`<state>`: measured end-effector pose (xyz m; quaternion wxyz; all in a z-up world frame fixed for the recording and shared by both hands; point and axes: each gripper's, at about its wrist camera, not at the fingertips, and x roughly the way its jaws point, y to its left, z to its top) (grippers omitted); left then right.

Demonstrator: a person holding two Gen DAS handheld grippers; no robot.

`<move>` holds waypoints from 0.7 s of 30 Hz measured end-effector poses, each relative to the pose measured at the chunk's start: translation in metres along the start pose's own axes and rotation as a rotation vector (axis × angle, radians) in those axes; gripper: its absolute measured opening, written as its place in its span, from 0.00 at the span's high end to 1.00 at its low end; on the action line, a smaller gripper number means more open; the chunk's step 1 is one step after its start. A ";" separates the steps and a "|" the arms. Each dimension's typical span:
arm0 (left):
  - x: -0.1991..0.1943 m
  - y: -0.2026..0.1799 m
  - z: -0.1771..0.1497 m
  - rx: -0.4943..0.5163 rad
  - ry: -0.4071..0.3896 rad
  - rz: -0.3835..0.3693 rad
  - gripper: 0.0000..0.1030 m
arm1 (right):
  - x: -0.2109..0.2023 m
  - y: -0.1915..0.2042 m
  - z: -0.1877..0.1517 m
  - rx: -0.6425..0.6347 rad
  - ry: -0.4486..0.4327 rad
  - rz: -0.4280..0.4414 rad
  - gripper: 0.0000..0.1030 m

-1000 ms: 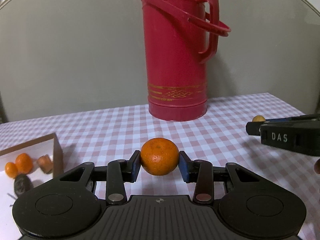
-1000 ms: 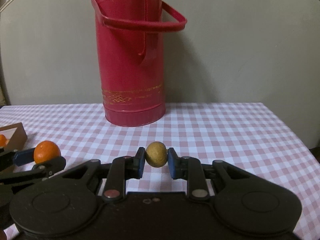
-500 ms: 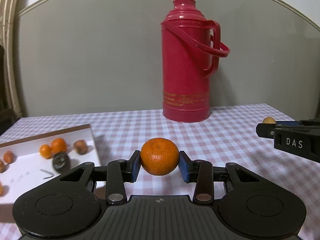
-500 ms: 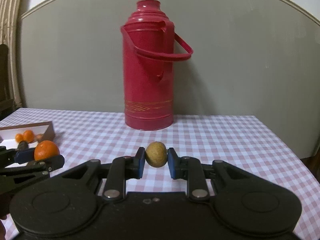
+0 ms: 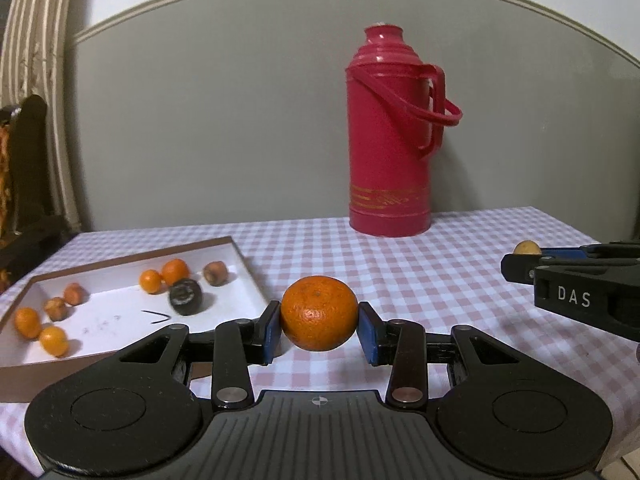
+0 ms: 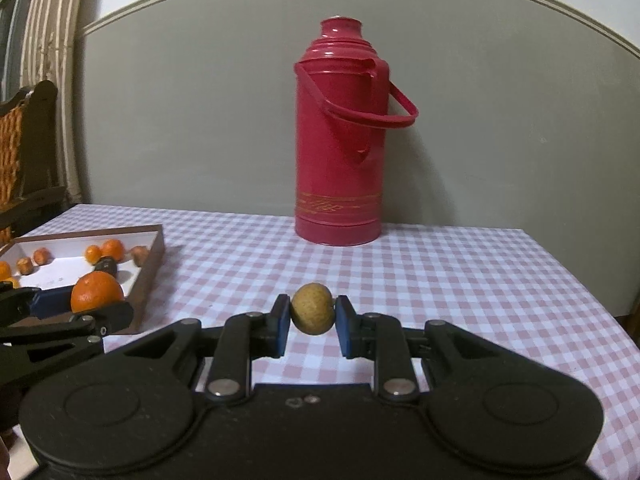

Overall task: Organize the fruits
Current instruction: 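Carry the orange and tan nut over the box tray with both tools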

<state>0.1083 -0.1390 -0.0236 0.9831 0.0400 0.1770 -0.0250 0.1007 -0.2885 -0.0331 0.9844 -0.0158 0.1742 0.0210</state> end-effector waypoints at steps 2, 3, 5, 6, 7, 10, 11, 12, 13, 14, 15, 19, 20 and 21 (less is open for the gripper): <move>-0.008 0.004 -0.002 0.002 -0.010 0.010 0.61 | -0.006 0.007 0.001 -0.016 -0.012 0.014 0.85; -0.012 0.006 -0.002 0.000 -0.014 0.015 0.61 | -0.009 0.011 0.001 -0.023 -0.016 0.021 0.85; -0.019 0.011 -0.004 -0.001 -0.018 0.022 0.61 | -0.013 0.019 0.002 -0.039 -0.025 0.038 0.85; -0.023 0.013 -0.005 -0.002 -0.022 0.028 0.61 | -0.015 0.023 0.002 -0.044 -0.027 0.048 0.85; -0.026 0.016 -0.006 -0.003 -0.023 0.034 0.61 | -0.017 0.028 0.003 -0.046 -0.031 0.060 0.85; -0.034 0.024 -0.008 -0.008 -0.028 0.055 0.61 | -0.019 0.040 0.004 -0.066 -0.031 0.092 0.85; -0.037 0.028 -0.009 -0.009 -0.030 0.061 0.61 | -0.020 0.045 0.005 -0.075 -0.034 0.103 0.85; -0.039 0.031 -0.010 -0.010 -0.032 0.070 0.61 | -0.022 0.049 0.006 -0.084 -0.038 0.112 0.85; -0.041 0.035 -0.010 -0.012 -0.034 0.076 0.61 | -0.022 0.055 0.006 -0.094 -0.042 0.124 0.85; -0.043 0.039 -0.009 -0.012 -0.035 0.080 0.61 | -0.023 0.058 0.007 -0.101 -0.045 0.132 0.85; -0.045 0.043 -0.009 -0.012 -0.038 0.086 0.61 | -0.023 0.062 0.008 -0.109 -0.048 0.138 0.85; -0.053 0.060 -0.010 -0.018 -0.050 0.116 0.61 | -0.022 0.072 0.012 -0.117 -0.049 0.153 0.85; -0.054 0.064 -0.010 -0.019 -0.050 0.125 0.61 | -0.022 0.075 0.013 -0.122 -0.053 0.158 0.85; -0.055 0.068 -0.011 -0.021 -0.051 0.134 0.61 | -0.023 0.079 0.013 -0.127 -0.055 0.166 0.85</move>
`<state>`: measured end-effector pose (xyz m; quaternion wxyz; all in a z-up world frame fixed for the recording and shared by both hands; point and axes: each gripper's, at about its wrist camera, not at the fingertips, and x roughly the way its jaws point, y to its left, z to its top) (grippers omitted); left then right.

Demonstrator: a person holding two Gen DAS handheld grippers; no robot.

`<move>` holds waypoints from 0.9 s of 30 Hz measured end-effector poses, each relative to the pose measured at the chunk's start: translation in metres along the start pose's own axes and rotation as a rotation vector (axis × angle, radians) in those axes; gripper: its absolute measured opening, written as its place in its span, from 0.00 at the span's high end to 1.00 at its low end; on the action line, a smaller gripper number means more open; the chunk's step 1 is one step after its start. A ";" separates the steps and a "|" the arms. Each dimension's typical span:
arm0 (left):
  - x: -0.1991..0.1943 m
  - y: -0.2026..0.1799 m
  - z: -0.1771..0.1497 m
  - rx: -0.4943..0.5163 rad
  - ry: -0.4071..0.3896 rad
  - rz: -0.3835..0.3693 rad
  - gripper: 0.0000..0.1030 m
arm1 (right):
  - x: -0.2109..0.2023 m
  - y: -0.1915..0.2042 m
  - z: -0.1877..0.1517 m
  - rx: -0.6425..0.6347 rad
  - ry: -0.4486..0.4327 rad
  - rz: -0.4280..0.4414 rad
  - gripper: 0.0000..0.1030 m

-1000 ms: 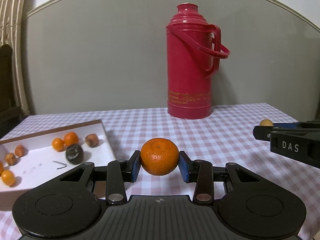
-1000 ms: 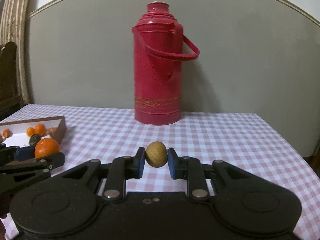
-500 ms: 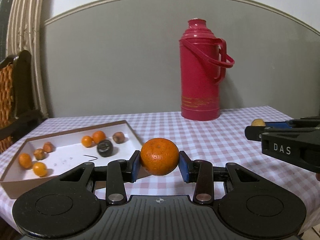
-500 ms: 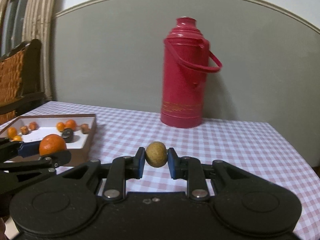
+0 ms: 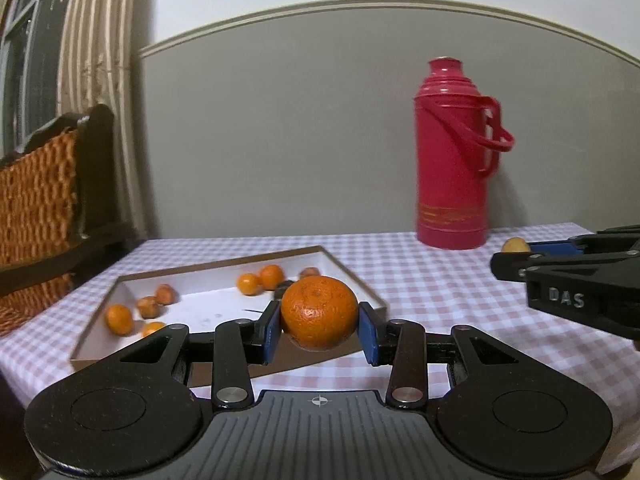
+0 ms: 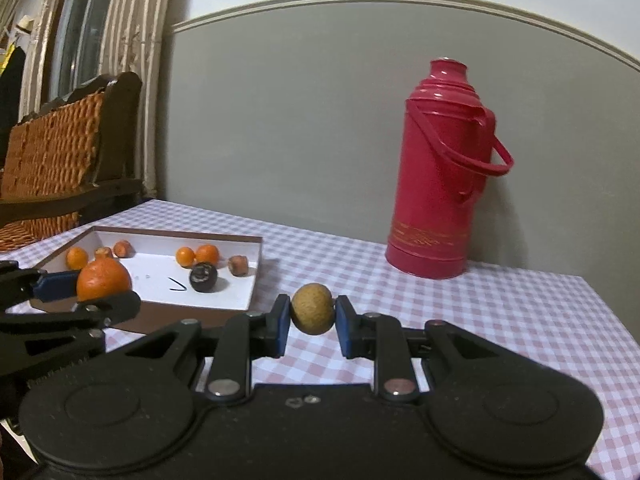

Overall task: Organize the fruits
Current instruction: 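Carry the orange and tan nut over the box tray with both tools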

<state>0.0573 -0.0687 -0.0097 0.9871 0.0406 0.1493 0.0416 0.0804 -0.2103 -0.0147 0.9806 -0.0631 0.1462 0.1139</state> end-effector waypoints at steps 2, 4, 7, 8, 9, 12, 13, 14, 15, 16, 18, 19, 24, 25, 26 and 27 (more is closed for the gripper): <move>-0.001 0.010 -0.001 -0.009 -0.001 0.019 0.61 | 0.000 0.006 0.000 -0.010 -0.004 0.019 0.85; -0.001 0.020 -0.002 -0.016 0.000 0.036 0.61 | 0.001 0.014 0.000 -0.028 -0.008 0.038 0.85; -0.001 0.033 -0.003 -0.028 0.000 0.060 0.61 | 0.002 0.026 0.002 -0.048 -0.012 0.067 0.85; -0.001 0.038 -0.003 -0.031 0.001 0.066 0.61 | 0.002 0.030 0.002 -0.052 -0.013 0.078 0.85; -0.002 0.042 -0.004 -0.035 0.000 0.074 0.61 | 0.003 0.034 0.002 -0.057 -0.015 0.090 0.85; -0.002 0.054 -0.005 -0.043 0.002 0.093 0.61 | 0.006 0.048 0.004 -0.066 -0.013 0.123 0.85; -0.002 0.058 -0.006 -0.047 0.003 0.100 0.61 | 0.007 0.050 0.005 -0.068 -0.013 0.129 0.85; -0.002 0.062 -0.007 -0.049 0.005 0.106 0.61 | 0.008 0.054 0.007 -0.071 -0.016 0.137 0.85; -0.003 0.065 -0.008 -0.052 0.007 0.113 0.61 | 0.009 0.058 0.008 -0.072 -0.019 0.147 0.85; -0.003 0.070 -0.008 -0.056 0.008 0.121 0.61 | 0.010 0.061 0.008 -0.071 -0.021 0.157 0.85; -0.003 0.076 -0.008 -0.064 0.010 0.132 0.61 | 0.011 0.068 0.009 -0.077 -0.021 0.169 0.85; -0.003 0.079 -0.008 -0.068 0.010 0.137 0.61 | 0.012 0.071 0.009 -0.081 -0.020 0.175 0.85; -0.003 0.092 -0.009 -0.077 0.007 0.157 0.61 | 0.016 0.087 0.012 -0.096 -0.026 0.199 0.85; -0.003 0.095 -0.009 -0.077 0.007 0.162 0.61 | 0.016 0.090 0.013 -0.096 -0.027 0.202 0.85; -0.003 0.098 -0.009 -0.079 0.007 0.165 0.61 | 0.017 0.091 0.013 -0.096 -0.028 0.204 0.85; -0.002 0.101 -0.009 -0.081 0.006 0.169 0.61 | 0.018 0.093 0.013 -0.096 -0.028 0.206 0.85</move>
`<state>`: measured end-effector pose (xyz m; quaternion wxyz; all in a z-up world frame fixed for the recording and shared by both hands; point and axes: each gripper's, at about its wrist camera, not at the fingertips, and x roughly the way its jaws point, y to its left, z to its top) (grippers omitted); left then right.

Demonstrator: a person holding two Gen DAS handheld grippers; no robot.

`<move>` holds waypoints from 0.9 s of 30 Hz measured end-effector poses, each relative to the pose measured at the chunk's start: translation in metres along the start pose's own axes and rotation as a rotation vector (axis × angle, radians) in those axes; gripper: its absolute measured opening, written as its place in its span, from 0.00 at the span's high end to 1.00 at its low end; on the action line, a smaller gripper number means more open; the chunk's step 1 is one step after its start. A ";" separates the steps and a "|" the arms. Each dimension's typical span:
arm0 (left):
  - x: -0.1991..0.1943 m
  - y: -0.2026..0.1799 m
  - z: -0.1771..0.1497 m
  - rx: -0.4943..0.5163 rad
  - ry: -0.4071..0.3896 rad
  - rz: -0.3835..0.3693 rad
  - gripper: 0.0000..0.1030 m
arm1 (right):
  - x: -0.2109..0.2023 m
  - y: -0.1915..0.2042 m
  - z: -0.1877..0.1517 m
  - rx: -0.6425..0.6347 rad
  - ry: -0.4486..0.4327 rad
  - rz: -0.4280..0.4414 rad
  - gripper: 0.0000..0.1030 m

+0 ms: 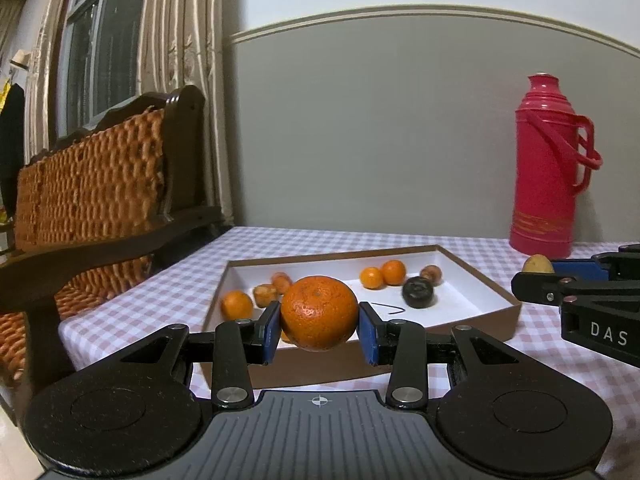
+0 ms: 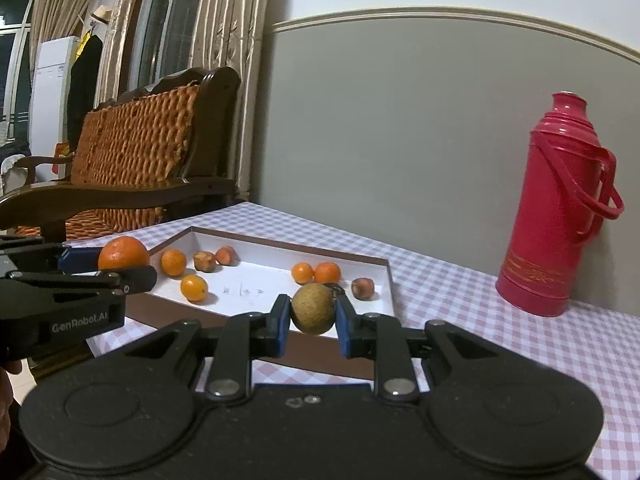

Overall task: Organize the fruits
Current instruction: 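Carry the orange and tan nut over the box tray with both tools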

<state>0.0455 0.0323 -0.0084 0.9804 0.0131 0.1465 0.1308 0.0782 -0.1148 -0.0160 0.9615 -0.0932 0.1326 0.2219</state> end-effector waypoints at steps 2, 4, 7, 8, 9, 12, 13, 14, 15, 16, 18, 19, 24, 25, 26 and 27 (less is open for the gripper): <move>0.002 0.004 0.000 0.000 -0.001 0.009 0.61 | 0.002 0.004 0.002 -0.004 -0.002 0.006 0.85; 0.003 0.010 0.001 -0.002 -0.003 0.017 0.61 | 0.006 0.007 0.004 -0.006 -0.005 0.012 0.85; 0.008 0.019 0.004 -0.003 -0.008 0.032 0.61 | 0.012 0.012 0.007 -0.013 -0.005 0.020 0.85; 0.011 0.022 0.005 -0.001 -0.009 0.037 0.61 | 0.014 0.015 0.008 -0.015 -0.007 0.020 0.85; 0.013 0.025 0.006 -0.002 -0.012 0.042 0.61 | 0.015 0.016 0.009 -0.017 -0.008 0.021 0.85; 0.021 0.034 0.010 -0.009 -0.010 0.045 0.61 | 0.022 0.019 0.016 -0.020 -0.015 0.023 0.85; 0.023 0.036 0.011 -0.011 -0.010 0.047 0.61 | 0.024 0.020 0.017 -0.018 -0.017 0.022 0.85; 0.026 0.037 0.011 -0.011 -0.011 0.049 0.61 | 0.027 0.020 0.020 -0.016 -0.020 0.022 0.85; 0.028 0.038 0.012 -0.012 -0.012 0.051 0.61 | 0.030 0.020 0.021 -0.015 -0.022 0.020 0.85; 0.030 0.039 0.012 -0.014 -0.012 0.052 0.61 | 0.033 0.020 0.023 -0.017 -0.024 0.019 0.85; 0.035 0.040 0.013 -0.014 -0.012 0.053 0.61 | 0.038 0.020 0.025 -0.019 -0.027 0.016 0.85; 0.038 0.041 0.013 -0.015 -0.011 0.052 0.61 | 0.041 0.019 0.026 -0.018 -0.027 0.015 0.85; 0.050 0.042 0.017 -0.013 -0.013 0.049 0.61 | 0.054 0.017 0.029 -0.019 -0.026 0.013 0.85; 0.053 0.041 0.018 -0.011 -0.013 0.050 0.61 | 0.057 0.016 0.030 -0.019 -0.027 0.013 0.85; 0.055 0.042 0.019 -0.010 -0.012 0.047 0.61 | 0.060 0.014 0.031 -0.017 -0.027 0.011 0.85; 0.058 0.042 0.020 -0.010 -0.011 0.049 0.61 | 0.063 0.013 0.032 -0.017 -0.027 0.010 0.85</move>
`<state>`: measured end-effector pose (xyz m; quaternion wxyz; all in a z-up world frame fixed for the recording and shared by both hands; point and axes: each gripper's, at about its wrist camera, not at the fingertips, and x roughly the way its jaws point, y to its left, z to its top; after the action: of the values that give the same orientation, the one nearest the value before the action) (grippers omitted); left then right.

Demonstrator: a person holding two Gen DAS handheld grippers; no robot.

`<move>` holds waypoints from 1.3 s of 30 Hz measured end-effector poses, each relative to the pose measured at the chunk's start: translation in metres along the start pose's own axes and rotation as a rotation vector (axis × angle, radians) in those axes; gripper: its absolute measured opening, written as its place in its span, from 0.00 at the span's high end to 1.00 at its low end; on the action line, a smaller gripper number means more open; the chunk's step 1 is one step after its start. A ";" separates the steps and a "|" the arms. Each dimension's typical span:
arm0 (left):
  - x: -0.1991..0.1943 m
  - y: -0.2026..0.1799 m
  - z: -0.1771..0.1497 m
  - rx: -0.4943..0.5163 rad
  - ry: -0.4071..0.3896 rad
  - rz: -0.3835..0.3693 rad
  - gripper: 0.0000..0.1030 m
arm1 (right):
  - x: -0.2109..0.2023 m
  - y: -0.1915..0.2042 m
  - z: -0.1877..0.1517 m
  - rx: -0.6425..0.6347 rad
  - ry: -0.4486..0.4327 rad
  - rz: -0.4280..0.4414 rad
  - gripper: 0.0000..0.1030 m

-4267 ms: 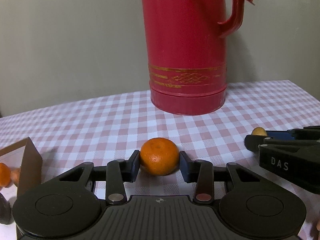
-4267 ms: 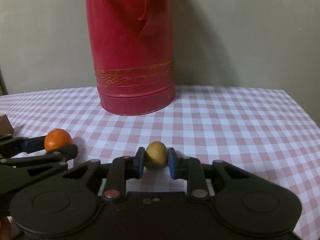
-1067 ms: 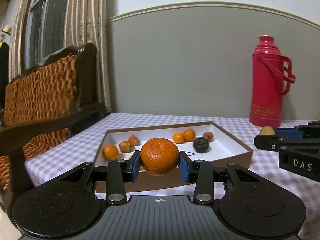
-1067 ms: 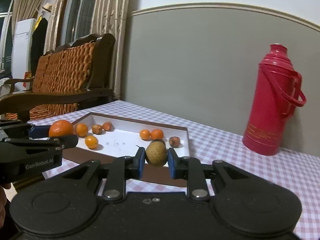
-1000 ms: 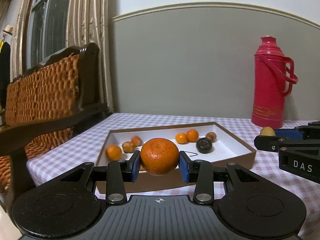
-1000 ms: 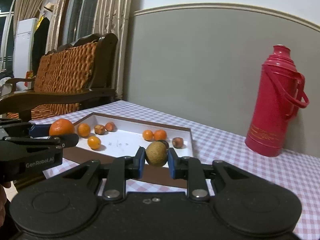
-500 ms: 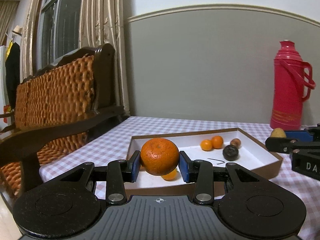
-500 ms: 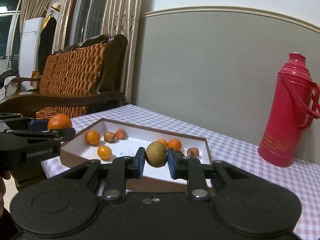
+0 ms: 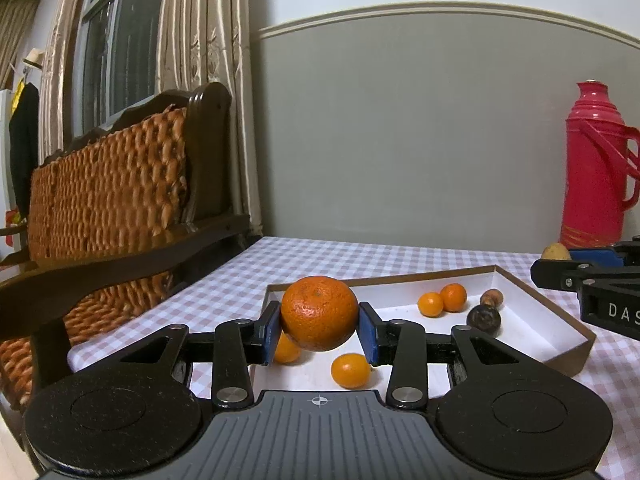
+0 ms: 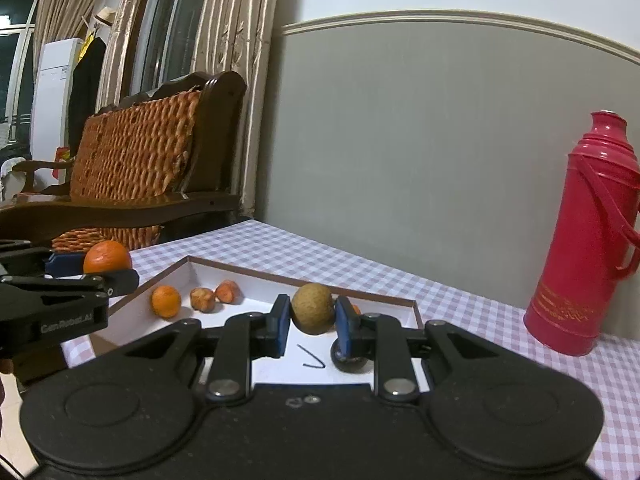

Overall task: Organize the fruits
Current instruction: 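Carry the orange and tan nut over the box tray with both tools, then lower the orange and nut into the tray and open both tools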

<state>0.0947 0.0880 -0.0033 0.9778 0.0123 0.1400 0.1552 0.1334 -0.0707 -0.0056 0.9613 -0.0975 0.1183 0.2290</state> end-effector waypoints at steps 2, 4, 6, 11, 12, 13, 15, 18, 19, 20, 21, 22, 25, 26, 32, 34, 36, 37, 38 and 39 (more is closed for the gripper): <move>0.006 -0.001 0.002 0.000 0.002 0.001 0.61 | 0.005 -0.004 0.002 -0.001 0.001 -0.003 0.85; 0.011 -0.001 0.003 -0.003 0.005 0.005 0.61 | 0.010 -0.007 0.003 -0.004 0.002 -0.004 0.85; 0.019 -0.003 0.005 -0.005 0.010 0.004 0.61 | 0.015 -0.011 0.004 -0.004 0.006 -0.006 0.85; 0.034 -0.006 0.013 -0.005 0.010 -0.001 0.61 | 0.027 -0.020 0.005 0.009 0.018 -0.008 0.85; 0.037 -0.007 0.014 -0.006 0.012 -0.002 0.61 | 0.030 -0.021 0.005 0.010 0.019 -0.008 0.85; 0.040 -0.008 0.015 -0.008 0.014 -0.002 0.61 | 0.033 -0.022 0.006 0.011 0.020 -0.009 0.85; 0.046 -0.010 0.016 -0.010 0.022 -0.002 0.61 | 0.040 -0.023 0.007 0.014 0.024 -0.010 0.85; 0.056 -0.010 0.018 -0.010 0.030 0.001 0.61 | 0.050 -0.027 0.009 0.019 0.030 -0.011 0.85; 0.059 -0.010 0.018 -0.012 0.033 0.003 0.61 | 0.053 -0.028 0.010 0.020 0.032 -0.011 0.85; 0.063 -0.010 0.019 -0.015 0.037 0.005 0.61 | 0.057 -0.030 0.010 0.023 0.035 -0.010 0.85; 0.067 -0.010 0.020 -0.016 0.043 0.003 0.61 | 0.060 -0.031 0.010 0.025 0.039 -0.012 0.85; 0.070 -0.010 0.020 -0.016 0.048 0.002 0.61 | 0.064 -0.032 0.011 0.029 0.044 -0.013 0.85; 0.082 -0.012 0.022 -0.014 0.061 0.004 0.61 | 0.075 -0.035 0.011 0.033 0.059 -0.010 0.85; 0.085 -0.012 0.022 -0.016 0.066 0.005 0.61 | 0.078 -0.035 0.011 0.027 0.064 -0.010 0.85; 0.110 -0.011 0.022 -0.021 0.124 0.008 0.61 | 0.097 -0.042 0.009 0.022 0.106 -0.012 0.85; 0.116 -0.009 0.022 -0.032 0.125 0.010 0.61 | 0.105 -0.045 0.008 0.024 0.121 -0.014 0.85; 0.122 -0.010 0.023 -0.030 0.130 0.008 0.61 | 0.109 -0.048 0.008 0.028 0.128 -0.010 0.85; 0.124 -0.011 0.023 -0.025 0.133 0.007 0.61 | 0.112 -0.049 0.008 0.032 0.133 -0.006 0.85; 0.128 -0.013 0.023 -0.024 0.140 0.002 0.61 | 0.114 -0.050 0.008 0.037 0.138 -0.003 0.85; 0.131 -0.013 0.023 -0.028 0.146 -0.001 0.61 | 0.117 -0.052 0.008 0.042 0.139 0.000 0.85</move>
<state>0.2250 0.1159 -0.0173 0.9652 -0.0128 0.2086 0.1570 0.2604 -0.0657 -0.0227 0.9525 -0.0932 0.1896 0.2192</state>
